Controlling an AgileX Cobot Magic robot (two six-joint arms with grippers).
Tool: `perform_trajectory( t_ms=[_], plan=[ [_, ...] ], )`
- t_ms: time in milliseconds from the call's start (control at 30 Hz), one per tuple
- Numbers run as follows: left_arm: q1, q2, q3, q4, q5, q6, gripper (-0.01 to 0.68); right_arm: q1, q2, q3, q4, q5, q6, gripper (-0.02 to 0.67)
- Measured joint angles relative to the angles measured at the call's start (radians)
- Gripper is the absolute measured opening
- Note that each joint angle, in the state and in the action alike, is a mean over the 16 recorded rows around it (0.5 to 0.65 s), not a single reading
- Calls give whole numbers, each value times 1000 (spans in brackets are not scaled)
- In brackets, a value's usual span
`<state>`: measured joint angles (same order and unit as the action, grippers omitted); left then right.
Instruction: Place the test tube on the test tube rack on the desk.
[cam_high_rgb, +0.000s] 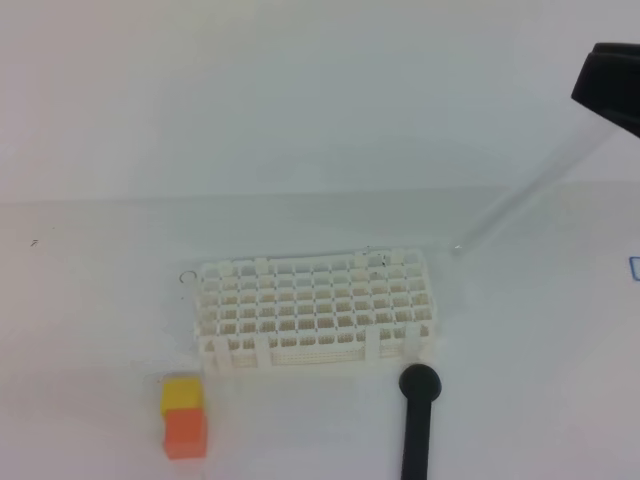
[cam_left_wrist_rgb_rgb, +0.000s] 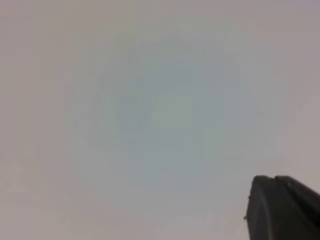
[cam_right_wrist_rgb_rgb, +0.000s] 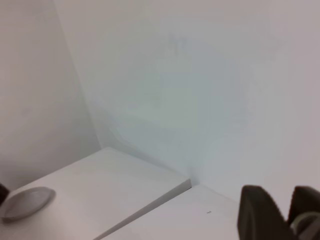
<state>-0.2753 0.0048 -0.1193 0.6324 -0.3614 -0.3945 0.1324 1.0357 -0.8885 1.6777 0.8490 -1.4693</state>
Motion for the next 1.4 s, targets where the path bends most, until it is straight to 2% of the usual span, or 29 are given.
perform_trajectory(
  t_ms=[200, 300, 467, 933, 1400],
  plan=[
    [1, 0, 36, -325, 222, 0, -1, 0, 0, 0, 0, -1, -15, 116],
    [1, 0, 55, -401, 327, 0, -1, 0, 0, 0, 0, -1, -23, 116],
    [1, -1, 85, -418, 441, 0, -1, 0, 0, 0, 0, -2, -36, 116],
    [1, -3, 120, -497, 491, 0, -1, 0, 0, 0, -18, -77, -119, 116],
    [1, -7, 120, -591, 664, 0, -1, 0, 0, 0, -19, -188, -232, 116]
  ],
)
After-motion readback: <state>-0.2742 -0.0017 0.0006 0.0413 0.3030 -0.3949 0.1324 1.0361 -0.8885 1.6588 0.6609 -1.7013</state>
